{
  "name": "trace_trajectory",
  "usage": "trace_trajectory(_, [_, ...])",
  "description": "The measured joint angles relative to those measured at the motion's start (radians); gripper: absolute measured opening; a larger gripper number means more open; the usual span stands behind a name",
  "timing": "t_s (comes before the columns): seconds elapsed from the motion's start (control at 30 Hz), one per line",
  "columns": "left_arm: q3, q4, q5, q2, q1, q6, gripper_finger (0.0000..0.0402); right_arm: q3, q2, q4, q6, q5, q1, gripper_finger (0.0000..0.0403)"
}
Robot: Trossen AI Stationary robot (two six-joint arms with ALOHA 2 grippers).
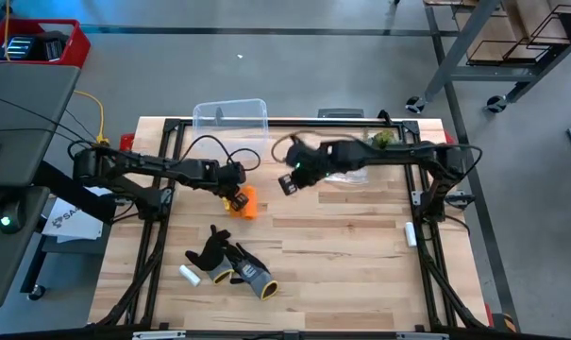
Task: Roll bandage
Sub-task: Roll the orange bandage
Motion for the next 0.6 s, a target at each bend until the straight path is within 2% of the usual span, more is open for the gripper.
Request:
trace_trajectory(0.1, [-0.005, -0.115, -0.038, -0.057, -0.021, -0.027, 0.0, -0.061, 0.033, 0.084, 0.049, -0.057, 0.016, 0.0])
trace_trajectory(0.17, [-0.038, -0.128, -0.062, -0.104, -0.042, -0.064, 0.0, -0.105, 0.054, 0.183, 0.081, -0.11, 0.028, 0.0])
trace_trajectory(0.27, [-0.102, -0.102, -0.058, -0.171, -0.076, -0.128, 0.0, -0.154, 0.091, 0.321, 0.145, -0.128, 0.038, 0.0])
trace_trajectory(0.4, [-0.189, -0.029, -0.035, -0.238, -0.111, -0.227, 0.0, -0.164, 0.14, 0.412, 0.204, -0.135, 0.044, 0.0])
trace_trajectory(0.6, [-0.268, -0.001, -0.011, -0.261, -0.141, -0.332, 0.0, -0.164, 0.231, 0.583, 0.28, -0.201, 0.049, 0.0])
